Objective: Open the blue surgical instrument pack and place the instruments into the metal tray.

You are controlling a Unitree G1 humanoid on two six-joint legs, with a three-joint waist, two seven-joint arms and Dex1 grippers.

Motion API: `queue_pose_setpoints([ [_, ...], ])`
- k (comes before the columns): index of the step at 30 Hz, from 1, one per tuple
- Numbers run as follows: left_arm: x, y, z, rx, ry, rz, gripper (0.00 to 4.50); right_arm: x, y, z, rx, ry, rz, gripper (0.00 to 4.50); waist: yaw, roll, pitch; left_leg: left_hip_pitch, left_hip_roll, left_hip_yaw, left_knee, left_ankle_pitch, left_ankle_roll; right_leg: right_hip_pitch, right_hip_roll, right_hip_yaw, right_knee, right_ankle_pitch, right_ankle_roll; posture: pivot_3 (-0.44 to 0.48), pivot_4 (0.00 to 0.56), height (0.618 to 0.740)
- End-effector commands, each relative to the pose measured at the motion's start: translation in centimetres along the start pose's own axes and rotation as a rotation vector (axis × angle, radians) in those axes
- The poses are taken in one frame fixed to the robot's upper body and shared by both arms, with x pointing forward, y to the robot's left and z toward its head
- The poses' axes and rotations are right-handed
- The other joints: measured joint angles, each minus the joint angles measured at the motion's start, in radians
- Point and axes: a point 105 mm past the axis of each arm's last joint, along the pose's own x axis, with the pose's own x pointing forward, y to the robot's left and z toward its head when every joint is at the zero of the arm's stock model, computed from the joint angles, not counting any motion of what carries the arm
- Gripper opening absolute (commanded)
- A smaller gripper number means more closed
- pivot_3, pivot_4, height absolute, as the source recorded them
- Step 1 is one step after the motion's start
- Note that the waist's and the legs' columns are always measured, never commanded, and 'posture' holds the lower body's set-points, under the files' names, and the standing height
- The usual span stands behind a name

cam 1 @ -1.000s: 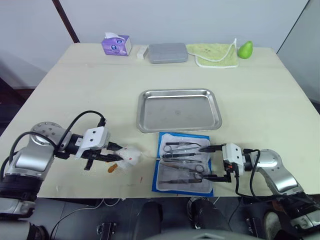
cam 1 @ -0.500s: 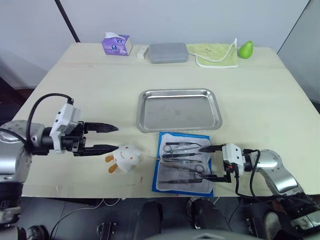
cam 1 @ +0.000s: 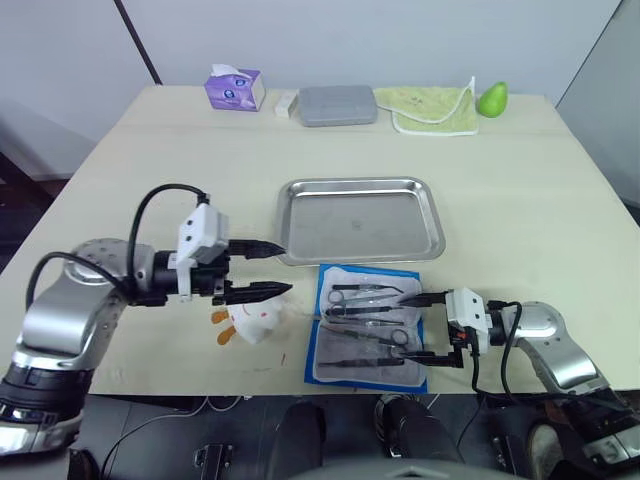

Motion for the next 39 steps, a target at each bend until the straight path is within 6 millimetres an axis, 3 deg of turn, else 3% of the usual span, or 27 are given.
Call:
queue_pose_setpoints([
  [1,2.0,-0.1,-0.7,0.045,-0.003,-0.043,3.24,0.1,1.2,-2.0,0.071,0.078,0.027,4.50,0.000,0.000,0.000,0.000,0.000,0.000,0.000,0.000,0.000,0.000,0.000,0.000,0.000,0.000,0.000,0.000,0.150,0.740],
  [4,3.4,0.1,-1.1,0.046,-0.012,-0.065,2.54,0.2,1.4,-2.1,0.071,0.084,0.026,4.50,0.000,0.000,0.000,0.000,0.000,0.000,0.000,0.000,0.000,0.000,0.000,0.000,0.000,0.000,0.000,0.000,0.150,0.740],
  [8,5.2,0.4,-1.8,0.059,0.008,-0.081,0.96,0.2,1.5,-2.3,0.081,0.086,0.018,4.50,0.000,0.000,0.000,-0.001,0.000,-0.001,0.000,0.000,0.000,0.000,0.001,0.000,0.000,0.000,0.000,0.000,0.150,0.740],
  [12,6.9,0.5,-1.9,0.080,0.006,-0.104,0.96,0.3,1.5,-2.4,0.083,0.089,0.010,4.50,0.000,0.000,0.000,-0.001,0.000,-0.001,0.001,0.000,0.000,0.000,0.001,0.000,0.000,0.000,0.000,0.000,0.150,0.740],
  [25,9.9,0.9,-2.1,0.167,0.041,-0.119,0.96,0.3,1.7,-2.4,0.092,0.090,-0.005,4.50,-0.001,0.000,0.000,-0.001,0.000,-0.001,0.001,0.000,0.000,0.000,0.001,0.000,0.000,0.000,0.001,0.000,0.150,0.740],
  [39,10.9,0.7,-3.3,0.200,0.153,-0.141,0.96,0.3,1.6,-2.4,0.099,0.096,-0.004,4.50,-0.001,0.000,0.000,-0.001,0.000,-0.001,0.001,0.000,0.000,0.000,0.001,0.000,0.000,0.000,0.001,0.000,0.150,0.740],
])
